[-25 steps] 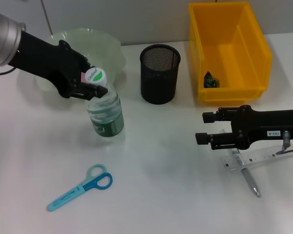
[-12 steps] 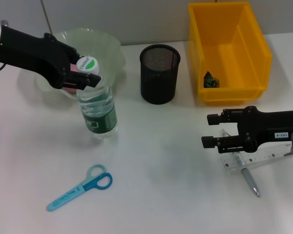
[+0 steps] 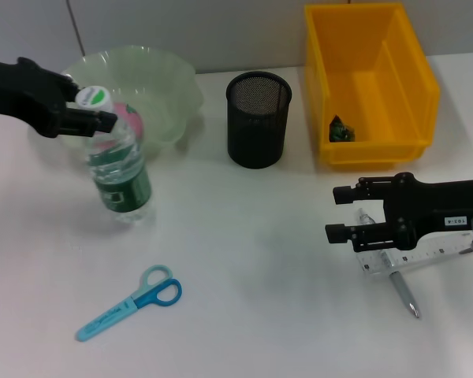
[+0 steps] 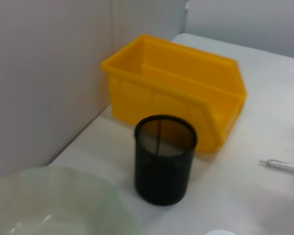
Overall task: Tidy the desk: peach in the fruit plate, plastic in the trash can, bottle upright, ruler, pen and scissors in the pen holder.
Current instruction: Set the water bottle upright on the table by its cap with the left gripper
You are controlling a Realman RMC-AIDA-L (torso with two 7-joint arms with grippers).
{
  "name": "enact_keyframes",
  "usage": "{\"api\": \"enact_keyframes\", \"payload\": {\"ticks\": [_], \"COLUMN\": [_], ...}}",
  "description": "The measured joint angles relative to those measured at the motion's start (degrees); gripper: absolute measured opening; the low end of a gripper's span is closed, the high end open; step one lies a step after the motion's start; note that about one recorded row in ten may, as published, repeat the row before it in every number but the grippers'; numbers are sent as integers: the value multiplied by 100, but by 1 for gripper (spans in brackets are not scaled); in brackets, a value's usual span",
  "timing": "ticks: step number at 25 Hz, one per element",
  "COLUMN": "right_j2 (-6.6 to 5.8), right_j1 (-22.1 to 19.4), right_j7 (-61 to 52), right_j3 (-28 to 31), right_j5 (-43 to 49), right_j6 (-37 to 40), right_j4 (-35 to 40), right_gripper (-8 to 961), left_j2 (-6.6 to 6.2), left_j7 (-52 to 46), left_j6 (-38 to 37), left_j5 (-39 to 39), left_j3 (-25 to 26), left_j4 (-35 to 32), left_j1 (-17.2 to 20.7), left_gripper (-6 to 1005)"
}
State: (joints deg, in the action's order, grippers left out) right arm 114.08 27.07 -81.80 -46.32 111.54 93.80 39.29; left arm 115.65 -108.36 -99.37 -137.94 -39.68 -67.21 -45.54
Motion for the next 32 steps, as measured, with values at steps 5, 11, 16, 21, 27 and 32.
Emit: {"api": "enact_keyframes", "payload": {"ticks": [5, 11, 16, 21, 27, 32], "right_j2": [0, 8, 11, 6, -1, -1], "right_j1": [15, 17, 21, 21, 25, 38], "right_j7": [10, 84, 97, 98, 96, 72], "right_j3": [0, 0, 0, 0, 0, 0], "right_j5": [0, 0, 0, -1, -1, -1], "right_j6": [50, 60, 60, 60, 58, 47], "right_j4": [0, 0, 0, -3, -1, 0], "right_gripper": [755, 755, 755, 755, 755, 755], "left_j2": [-81, -123, -139, -155, -135, -131], "left_j7": [-80, -116, -128, -137, -93, -86], "left_j6": [170, 385, 627, 822, 1046, 1090], "left_j5": [-83, -116, -198, -216, -413, -439], "left_j3": [-4, -2, -26, -55, -70, -78], "left_j4": [15, 26, 143, 147, 170, 196], "left_j1": [159, 256, 300, 352, 371, 362], "left_gripper": [445, 449, 452, 455, 459, 462]}}
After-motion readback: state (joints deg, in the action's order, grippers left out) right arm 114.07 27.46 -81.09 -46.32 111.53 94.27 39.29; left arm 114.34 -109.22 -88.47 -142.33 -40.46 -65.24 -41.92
